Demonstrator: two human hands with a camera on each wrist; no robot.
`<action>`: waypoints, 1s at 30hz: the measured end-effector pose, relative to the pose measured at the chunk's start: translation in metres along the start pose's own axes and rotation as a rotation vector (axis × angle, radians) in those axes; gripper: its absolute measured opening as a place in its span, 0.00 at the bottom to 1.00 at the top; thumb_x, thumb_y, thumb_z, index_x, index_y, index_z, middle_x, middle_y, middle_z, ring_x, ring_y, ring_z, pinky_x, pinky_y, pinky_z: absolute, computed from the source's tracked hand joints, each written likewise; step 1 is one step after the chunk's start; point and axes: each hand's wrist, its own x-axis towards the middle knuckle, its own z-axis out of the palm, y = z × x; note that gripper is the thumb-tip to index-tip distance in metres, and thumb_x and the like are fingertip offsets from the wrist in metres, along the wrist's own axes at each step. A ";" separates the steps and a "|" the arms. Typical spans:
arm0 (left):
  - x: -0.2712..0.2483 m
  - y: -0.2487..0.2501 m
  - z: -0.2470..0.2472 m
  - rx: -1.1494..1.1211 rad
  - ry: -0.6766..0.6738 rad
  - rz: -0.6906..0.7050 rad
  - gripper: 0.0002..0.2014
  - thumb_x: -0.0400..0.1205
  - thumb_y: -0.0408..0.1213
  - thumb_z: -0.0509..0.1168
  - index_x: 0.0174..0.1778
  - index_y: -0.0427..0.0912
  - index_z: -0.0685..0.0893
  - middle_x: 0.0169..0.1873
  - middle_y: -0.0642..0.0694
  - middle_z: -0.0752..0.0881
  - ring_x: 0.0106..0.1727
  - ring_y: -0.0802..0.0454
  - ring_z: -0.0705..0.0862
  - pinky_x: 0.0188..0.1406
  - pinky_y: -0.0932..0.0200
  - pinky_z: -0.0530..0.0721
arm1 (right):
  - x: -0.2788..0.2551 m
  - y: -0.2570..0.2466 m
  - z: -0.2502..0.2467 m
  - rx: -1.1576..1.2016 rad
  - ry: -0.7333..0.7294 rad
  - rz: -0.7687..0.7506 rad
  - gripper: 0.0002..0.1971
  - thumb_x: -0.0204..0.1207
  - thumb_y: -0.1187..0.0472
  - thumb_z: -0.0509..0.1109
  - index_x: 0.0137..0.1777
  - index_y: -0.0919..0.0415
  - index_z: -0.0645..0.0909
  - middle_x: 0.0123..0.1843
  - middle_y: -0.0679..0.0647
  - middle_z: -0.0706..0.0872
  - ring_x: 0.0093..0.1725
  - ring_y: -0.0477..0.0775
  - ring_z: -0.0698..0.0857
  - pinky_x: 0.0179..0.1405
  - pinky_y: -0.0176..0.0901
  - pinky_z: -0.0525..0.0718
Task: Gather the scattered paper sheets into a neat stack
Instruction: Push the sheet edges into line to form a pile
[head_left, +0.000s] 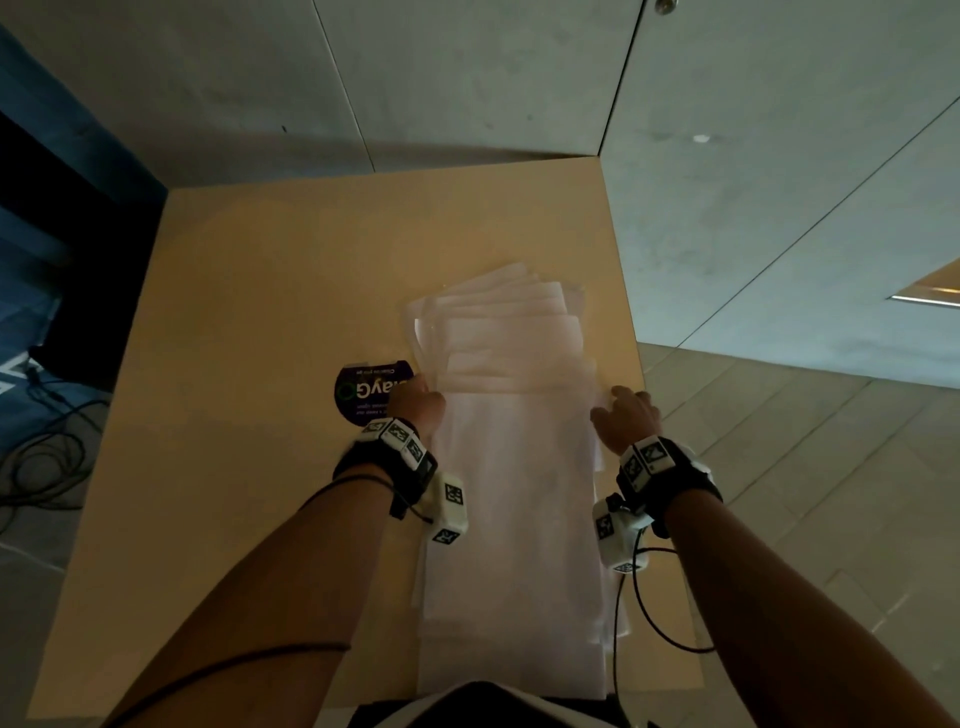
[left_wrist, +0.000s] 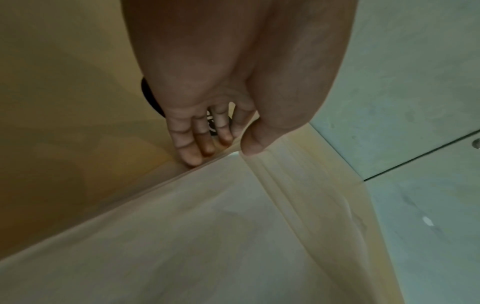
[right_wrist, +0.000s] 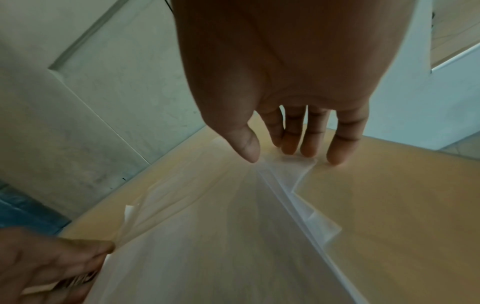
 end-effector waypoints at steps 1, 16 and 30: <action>0.003 0.003 0.000 -0.008 -0.006 0.001 0.21 0.78 0.32 0.55 0.68 0.38 0.79 0.65 0.35 0.81 0.63 0.34 0.80 0.63 0.47 0.81 | 0.000 -0.002 0.002 -0.003 -0.011 -0.006 0.24 0.80 0.58 0.61 0.76 0.61 0.69 0.73 0.61 0.71 0.72 0.65 0.69 0.71 0.54 0.69; 0.034 0.023 -0.008 0.120 0.121 0.008 0.21 0.72 0.40 0.57 0.59 0.35 0.80 0.59 0.33 0.82 0.56 0.32 0.81 0.51 0.47 0.80 | 0.018 -0.022 -0.006 0.055 0.086 -0.002 0.30 0.80 0.55 0.64 0.80 0.62 0.62 0.77 0.63 0.65 0.75 0.68 0.66 0.72 0.58 0.69; 0.060 0.068 -0.017 0.055 0.104 0.003 0.34 0.75 0.36 0.59 0.81 0.46 0.66 0.76 0.39 0.71 0.72 0.36 0.75 0.68 0.46 0.79 | 0.075 -0.087 -0.019 0.140 -0.021 0.082 0.24 0.78 0.58 0.62 0.73 0.66 0.70 0.71 0.64 0.70 0.70 0.66 0.70 0.65 0.53 0.71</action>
